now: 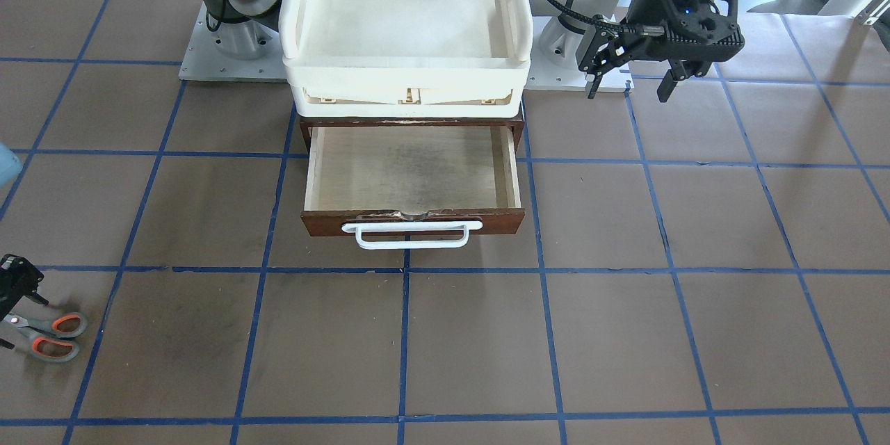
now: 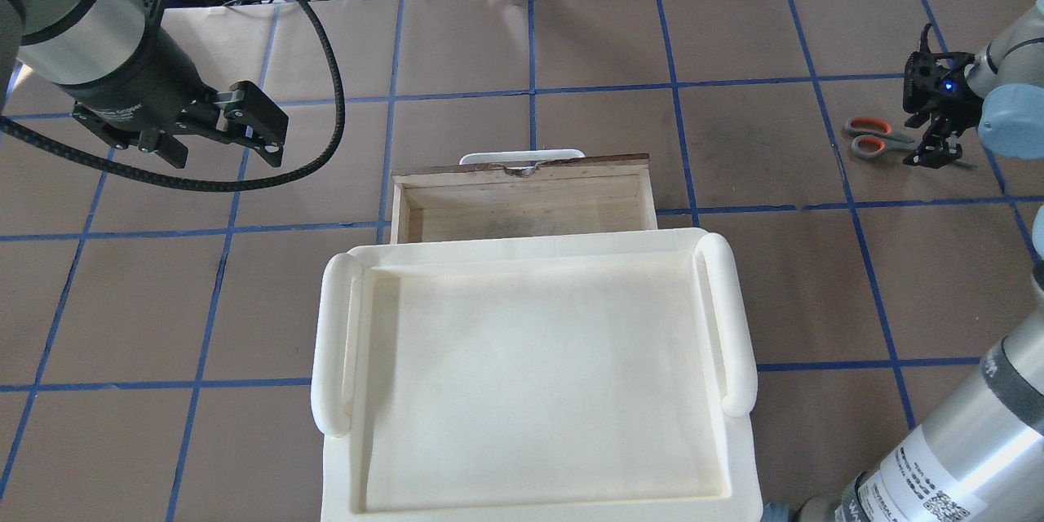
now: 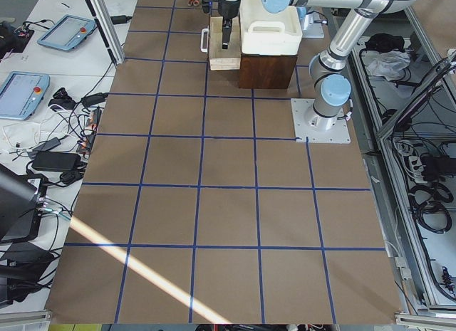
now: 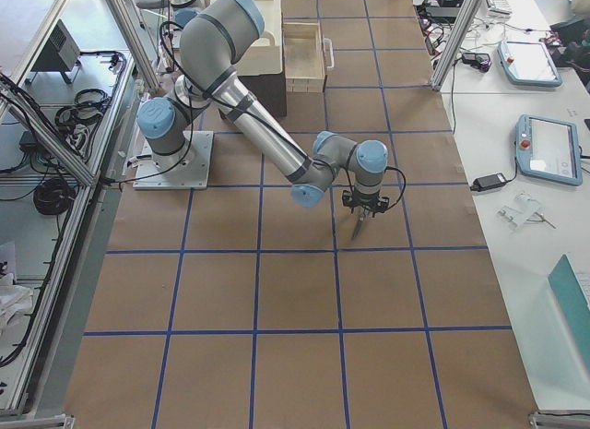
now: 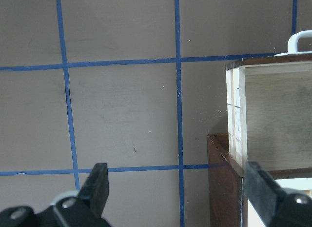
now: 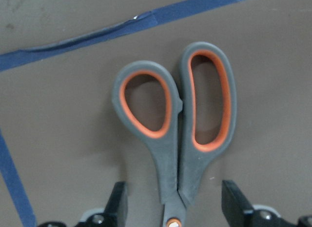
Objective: Put scissors in drawer and close it
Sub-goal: 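Move the right gripper outward over the grey-and-orange scissors, then lower the right gripper and close it on the scissors blades, then lift the scissors and carry them with the right gripper over the drawer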
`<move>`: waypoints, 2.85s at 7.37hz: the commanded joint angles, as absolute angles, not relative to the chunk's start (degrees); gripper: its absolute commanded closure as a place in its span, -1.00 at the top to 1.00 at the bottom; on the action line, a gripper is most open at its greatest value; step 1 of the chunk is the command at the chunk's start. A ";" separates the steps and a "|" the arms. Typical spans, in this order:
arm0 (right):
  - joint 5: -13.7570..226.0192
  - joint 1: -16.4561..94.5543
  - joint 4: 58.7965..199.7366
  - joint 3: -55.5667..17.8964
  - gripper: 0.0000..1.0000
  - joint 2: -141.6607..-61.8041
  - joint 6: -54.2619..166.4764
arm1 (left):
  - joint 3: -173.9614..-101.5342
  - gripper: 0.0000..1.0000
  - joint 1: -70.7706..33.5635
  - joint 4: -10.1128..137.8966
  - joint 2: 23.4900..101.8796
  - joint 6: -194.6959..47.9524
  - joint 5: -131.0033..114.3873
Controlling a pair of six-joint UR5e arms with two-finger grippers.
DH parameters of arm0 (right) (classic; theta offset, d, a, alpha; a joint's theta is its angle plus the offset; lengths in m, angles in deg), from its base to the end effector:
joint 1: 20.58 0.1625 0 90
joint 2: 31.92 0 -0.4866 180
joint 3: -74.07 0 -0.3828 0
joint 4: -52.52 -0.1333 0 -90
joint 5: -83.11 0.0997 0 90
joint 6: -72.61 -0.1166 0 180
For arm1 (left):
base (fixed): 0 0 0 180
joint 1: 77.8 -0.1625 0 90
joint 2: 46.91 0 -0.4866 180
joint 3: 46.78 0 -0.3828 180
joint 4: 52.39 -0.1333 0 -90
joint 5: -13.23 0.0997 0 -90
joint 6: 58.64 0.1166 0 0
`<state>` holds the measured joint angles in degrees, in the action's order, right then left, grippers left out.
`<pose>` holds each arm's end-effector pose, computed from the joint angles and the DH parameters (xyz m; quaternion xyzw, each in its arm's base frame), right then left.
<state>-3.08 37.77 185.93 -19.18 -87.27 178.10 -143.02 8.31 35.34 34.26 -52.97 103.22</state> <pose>-0.2415 -0.6607 0.2214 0.6010 -0.7971 0.0485 0.0326 -0.1047 -0.4250 0.5529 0.0155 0.9990 -0.0423 0.0034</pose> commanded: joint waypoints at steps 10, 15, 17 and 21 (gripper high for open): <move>-3.73 41.01 171.31 -19.00 -0.70 -99.56 178.78 | -143.11 1.00 8.33 35.42 34.21 -53.10 103.31; -4.86 58.04 150.65 -17.60 -0.85 -119.25 167.45 | -143.11 1.00 8.33 35.42 34.21 -53.10 103.31; -4.78 68.92 147.53 -16.63 -1.00 -120.52 158.60 | -143.11 1.00 8.33 35.42 34.30 -52.49 103.31; -3.55 87.32 154.89 -16.46 -1.00 -114.38 152.51 | -143.11 1.00 8.33 35.42 34.22 -52.58 103.31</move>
<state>-3.92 83.05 152.13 -16.53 -116.50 153.36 -143.11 8.33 35.41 34.31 -52.51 103.30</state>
